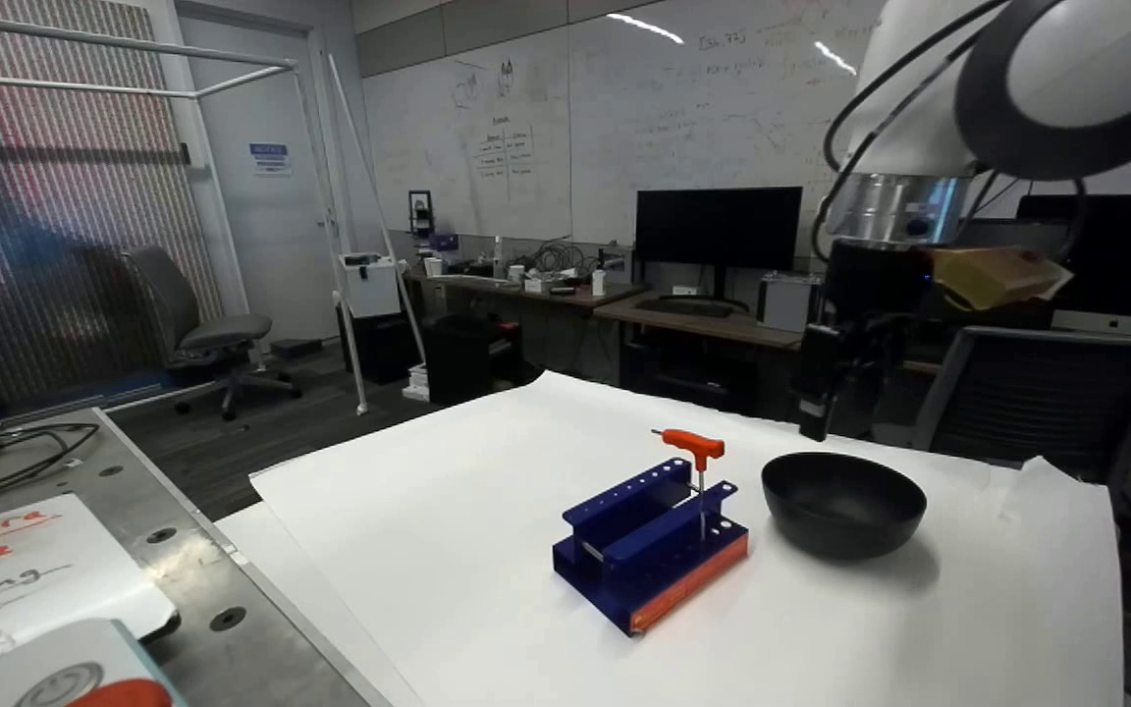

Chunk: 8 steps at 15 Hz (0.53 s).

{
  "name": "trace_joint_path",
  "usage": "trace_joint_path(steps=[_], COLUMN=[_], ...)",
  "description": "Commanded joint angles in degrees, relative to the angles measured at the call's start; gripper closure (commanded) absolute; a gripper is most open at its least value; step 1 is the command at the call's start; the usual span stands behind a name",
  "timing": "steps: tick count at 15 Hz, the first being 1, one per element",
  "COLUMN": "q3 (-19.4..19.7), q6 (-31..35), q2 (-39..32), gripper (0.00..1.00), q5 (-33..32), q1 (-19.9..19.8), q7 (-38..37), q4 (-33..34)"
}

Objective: Pick the orange and silver object and put it in the bowl

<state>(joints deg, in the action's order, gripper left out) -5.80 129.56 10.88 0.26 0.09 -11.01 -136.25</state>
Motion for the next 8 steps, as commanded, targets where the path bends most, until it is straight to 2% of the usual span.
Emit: trace_joint_path(steps=[1, 5, 8], q3=[-0.7, 0.5, 1.9], q6=[-5.4, -3.9, -6.0], q2=[-13.4, -21.7, -26.8], gripper=[0.00, 0.00, 0.00], q5=[-1.0, -7.8, -10.6], q1=[1.8, 4.2, 5.9], q7=[-3.2, -11.9, -14.6], q4=[14.3, 22.4, 28.1])
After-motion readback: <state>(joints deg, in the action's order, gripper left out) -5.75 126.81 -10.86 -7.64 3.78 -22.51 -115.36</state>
